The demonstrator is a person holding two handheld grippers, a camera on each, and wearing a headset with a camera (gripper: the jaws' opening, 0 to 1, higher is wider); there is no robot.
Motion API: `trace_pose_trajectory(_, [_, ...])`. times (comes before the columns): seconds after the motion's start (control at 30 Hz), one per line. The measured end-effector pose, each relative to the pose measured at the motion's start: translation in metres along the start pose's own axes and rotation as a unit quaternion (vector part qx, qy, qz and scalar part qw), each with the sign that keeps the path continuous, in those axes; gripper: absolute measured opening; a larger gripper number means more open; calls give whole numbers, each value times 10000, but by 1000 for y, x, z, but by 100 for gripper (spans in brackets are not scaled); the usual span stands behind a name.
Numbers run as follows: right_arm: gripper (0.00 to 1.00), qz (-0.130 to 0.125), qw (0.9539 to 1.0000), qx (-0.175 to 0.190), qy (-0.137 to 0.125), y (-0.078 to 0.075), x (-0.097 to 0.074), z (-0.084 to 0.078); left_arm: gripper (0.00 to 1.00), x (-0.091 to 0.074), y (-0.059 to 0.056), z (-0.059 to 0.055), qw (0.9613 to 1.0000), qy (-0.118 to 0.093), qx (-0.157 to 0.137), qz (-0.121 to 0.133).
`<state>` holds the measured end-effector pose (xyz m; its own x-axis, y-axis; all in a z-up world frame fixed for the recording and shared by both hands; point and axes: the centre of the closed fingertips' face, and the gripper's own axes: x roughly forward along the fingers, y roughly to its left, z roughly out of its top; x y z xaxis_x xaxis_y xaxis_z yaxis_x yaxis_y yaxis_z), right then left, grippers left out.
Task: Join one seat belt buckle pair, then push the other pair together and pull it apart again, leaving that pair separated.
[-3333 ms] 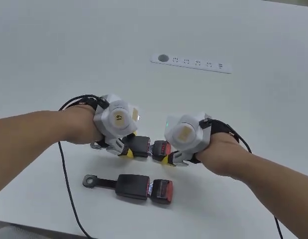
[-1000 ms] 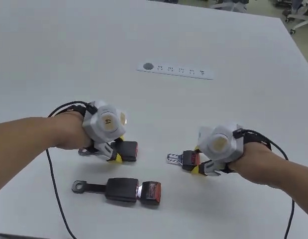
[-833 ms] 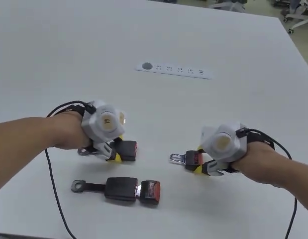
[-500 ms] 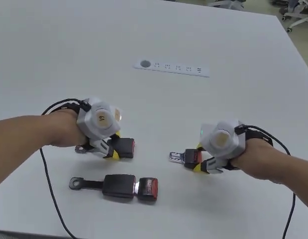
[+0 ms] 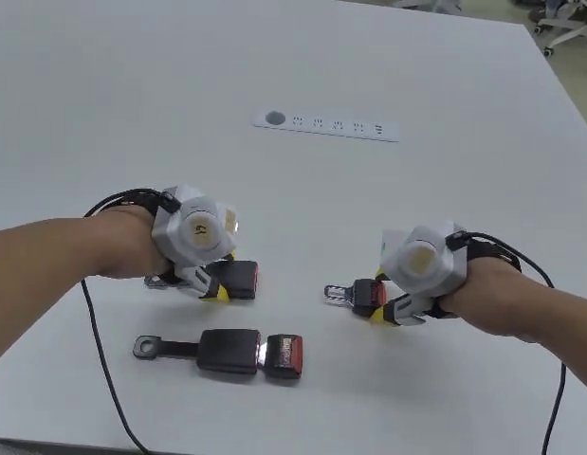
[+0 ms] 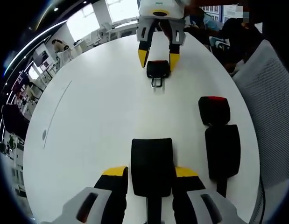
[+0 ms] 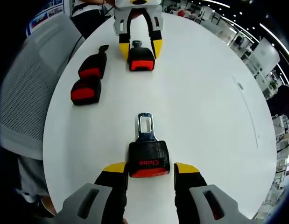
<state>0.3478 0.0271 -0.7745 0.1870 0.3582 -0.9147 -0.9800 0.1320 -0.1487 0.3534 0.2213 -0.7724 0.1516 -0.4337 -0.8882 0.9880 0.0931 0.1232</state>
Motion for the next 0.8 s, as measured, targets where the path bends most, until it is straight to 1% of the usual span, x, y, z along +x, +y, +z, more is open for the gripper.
trace_pose_trajectory(0.07, [38, -72, 10000, 31, 31, -1, -1, 0, 40, 0, 2, 0, 10000, -23, -60, 50])
trace_pose_trajectory(0.1, [39, -130, 9999, 66, 46, -3, -2, -1, 40, -1, 2, 0, 9999, -29, -139, 78])
trace_pose_trajectory(0.13, [40, -177, 9998, 92, 51, -5, -2, -2, 42, -1, 2, 0, 9998, -32, -155, 103])
trace_pose_trajectory(0.2, [45, -320, 9993, 172, 26, -8, -3, -2, 46, -3, -3, 0, 9998, -13, -189, 117])
trace_pose_trajectory(0.23, [47, -347, 9992, 218, 1, -7, -4, -2, 46, -7, -3, 1, 9997, -68, -137, 198])
trace_pose_trajectory(0.27, [49, -380, 9989, 274, -50, -7, -6, -1, 46, -10, 1, -1, 9995, -87, -157, 262])
trace_pose_trajectory(0.3, [50, -384, 9985, 357, -127, -6, -6, 1, 47, -14, 2, -1, 9992, -142, -226, 298])
trace_pose_trajectory(0.33, [50, -376, 9983, 411, -174, -4, -7, 2, 47, -20, -1, 3, 9986, -223, -340, 324])
trace_pose_trajectory(0.37, [50, -413, 9974, 531, -256, -3, -10, 4, 49, -24, -4, 5, 9984, -260, -400, 319])
trace_pose_trajectory(0.4, [51, -461, 9962, 646, -361, -2, -14, 6, 50, -29, -9, 7, 9982, -298, -397, 342])
trace_pose_trajectory(0.43, [52, -473, 9955, 705, -420, -1, -15, 8, 52, -32, -11, 7, 9980, -312, -397, 373])
trace_pose_trajectory(0.47, [52, -503, 9935, 872, -526, 0, -17, 11, 53, -33, -9, 3, 9974, -346, -453, 434])
trace_pose_trajectory(0.5, [53, -550, 9920, 954, -613, 0, -20, 13, 54, -37, -10, 2, 9963, -413, -565, 495])
trace_pose_trajectory(0.53, [55, -564, 9904, 1047, -704, 3, -24, 16, 56, -42, -11, 6, 9941, -525, -731, 598])
trace_pose_trajectory(0.57, [56, -578, 9895, 1099, -740, 3, -24, 16, 59, -49, -10, 8, 9905, -689, -916, 762])
trace_pose_trajectory(0.6, [58, -610, 9871, 1216, -847, 5, -26, 18, 63, -51, -8, 6, 9880, -763, -1046, 846])
trace_pose_trajectory(0.63, [59, -601, 9858, 1280, -907, 8, -30, 20, 67, -55, -10, 5, 9872, -857, -1004, 895])
trace_pose_trajectory(0.67, [59, -586, 9856, 1282, -935, 12, -36, 21, 69, -56, -12, 2, 9874, -859, -956, 928])
trace_pose_trajectory(0.7, [60, -588, 9851, 1305, -952, 15, -38, 21, 69, -59, -14, -1, 9863, -861, -1018, 971])
trace_pose_trajectory(0.73, [61, -586, 9829, 1420, -1018, 18, -42, 23, 71, -61, -17, 1, 9856, -864, -1072, 982])
trace_pose_trajectory(0.77, [63, -578, 9813, 1488, -1075, 22, -46, 26, 73, -64, -22, -1, 9842, -860, -1175, 1009])
trace_pose_trajectory(0.8, [65, -572, 9799, 1529, -1146, 27, -50, 29, 75, -65, -23, -4, 9832, -873, -1224, 1039])
